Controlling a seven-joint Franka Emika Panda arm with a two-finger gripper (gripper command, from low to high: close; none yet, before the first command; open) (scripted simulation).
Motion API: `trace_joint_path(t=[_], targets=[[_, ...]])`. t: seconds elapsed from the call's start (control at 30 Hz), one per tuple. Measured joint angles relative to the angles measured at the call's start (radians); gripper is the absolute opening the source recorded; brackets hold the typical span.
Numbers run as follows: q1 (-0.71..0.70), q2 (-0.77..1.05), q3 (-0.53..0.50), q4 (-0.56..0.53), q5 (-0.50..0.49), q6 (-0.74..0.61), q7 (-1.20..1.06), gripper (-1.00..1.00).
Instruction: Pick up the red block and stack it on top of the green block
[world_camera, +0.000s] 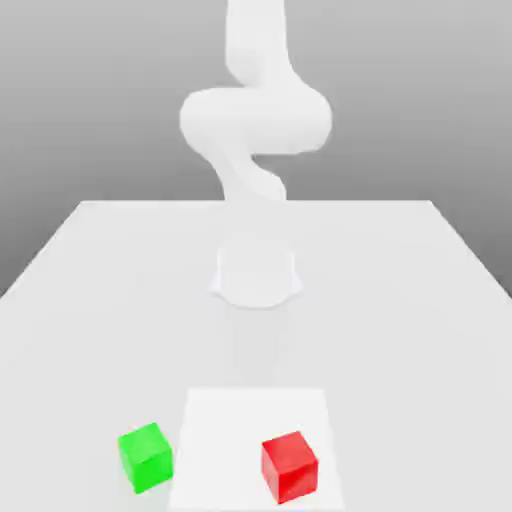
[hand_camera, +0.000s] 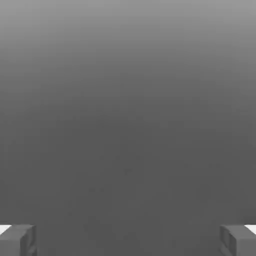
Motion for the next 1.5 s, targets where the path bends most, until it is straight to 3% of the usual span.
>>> trace_joint_path(t=[0.53, 0.77, 0.93, 0.97, 1.2, 1.37, 1.5], targets=[[0.096, 0.587, -0.040, -0.132, 0.049, 0.239, -0.229, 0.00], [0.112, 0.839, -0.035, -0.190, 0.024, 0.343, -0.295, 0.00], [0.105, 1.019, -0.024, -0.180, 0.026, 0.475, -0.313, 0.00], [0.102, 1.055, -0.020, -0.175, 0.029, 0.505, -0.316, -1.00], [0.099, 1.064, -0.017, -0.174, 0.027, 0.512, -0.314, -1.00], [0.105, 0.911, -0.030, -0.198, 0.012, 0.383, -0.304, -1.00], [0.020, 0.838, -0.111, -0.212, 0.011, 0.324, -0.352, -1.00]])
